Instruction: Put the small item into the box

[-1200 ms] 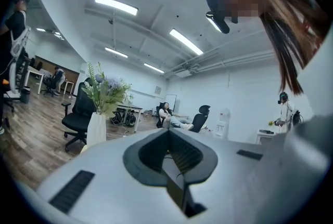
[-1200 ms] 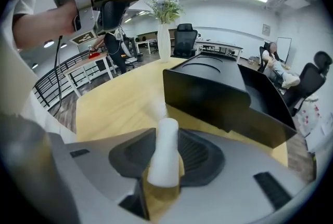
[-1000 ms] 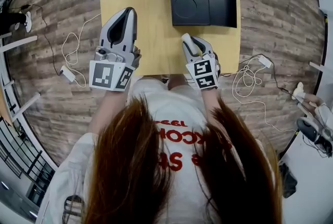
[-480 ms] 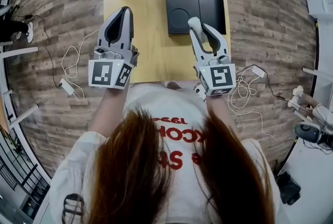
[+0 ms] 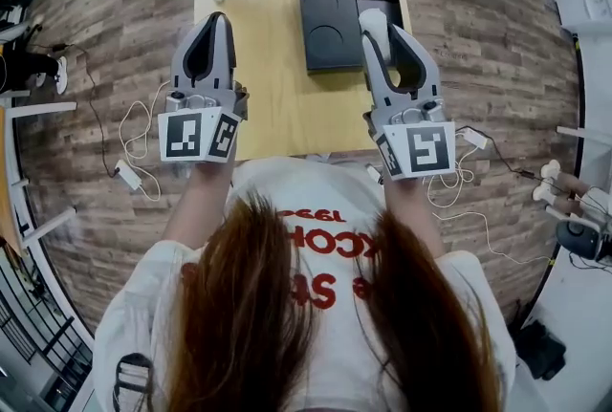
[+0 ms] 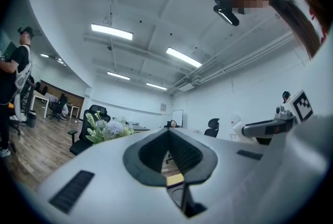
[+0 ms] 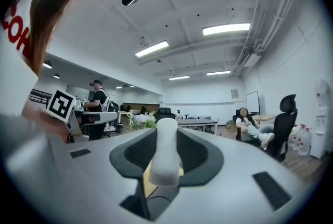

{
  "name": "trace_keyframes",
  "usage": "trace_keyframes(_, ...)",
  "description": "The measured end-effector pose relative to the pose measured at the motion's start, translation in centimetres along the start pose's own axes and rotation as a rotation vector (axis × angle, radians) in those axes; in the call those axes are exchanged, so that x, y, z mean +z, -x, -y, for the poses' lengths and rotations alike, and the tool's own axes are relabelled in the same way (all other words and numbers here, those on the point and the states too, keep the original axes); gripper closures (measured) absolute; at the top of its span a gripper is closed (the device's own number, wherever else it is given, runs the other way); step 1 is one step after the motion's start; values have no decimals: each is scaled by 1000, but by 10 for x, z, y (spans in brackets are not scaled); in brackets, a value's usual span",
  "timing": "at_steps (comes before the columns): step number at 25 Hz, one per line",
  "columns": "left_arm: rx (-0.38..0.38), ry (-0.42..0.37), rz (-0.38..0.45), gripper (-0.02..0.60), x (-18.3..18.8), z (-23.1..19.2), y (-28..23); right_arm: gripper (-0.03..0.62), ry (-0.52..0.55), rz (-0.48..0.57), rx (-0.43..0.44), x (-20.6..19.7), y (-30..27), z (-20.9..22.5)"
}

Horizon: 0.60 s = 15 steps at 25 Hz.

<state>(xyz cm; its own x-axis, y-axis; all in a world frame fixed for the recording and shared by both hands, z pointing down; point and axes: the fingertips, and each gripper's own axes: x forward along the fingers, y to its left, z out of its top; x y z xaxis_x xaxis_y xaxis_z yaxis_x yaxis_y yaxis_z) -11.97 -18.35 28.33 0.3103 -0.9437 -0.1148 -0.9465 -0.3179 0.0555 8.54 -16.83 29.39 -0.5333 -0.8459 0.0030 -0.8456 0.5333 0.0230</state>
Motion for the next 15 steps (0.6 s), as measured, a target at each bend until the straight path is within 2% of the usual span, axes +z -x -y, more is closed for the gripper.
trace_keyframes(3, -21, 10, 13, 575, 0, 6, -11, 473, -8, 16, -47, 9, 11, 10)
trace_keyframes(9, -126, 38, 19, 575, -9, 40, -41, 473, -9, 10, -163, 14, 36, 44)
trace_keyframes(15, -187, 55, -9, 575, -30, 66, -63, 473, -29, -79, -195, -19, 38, 69)
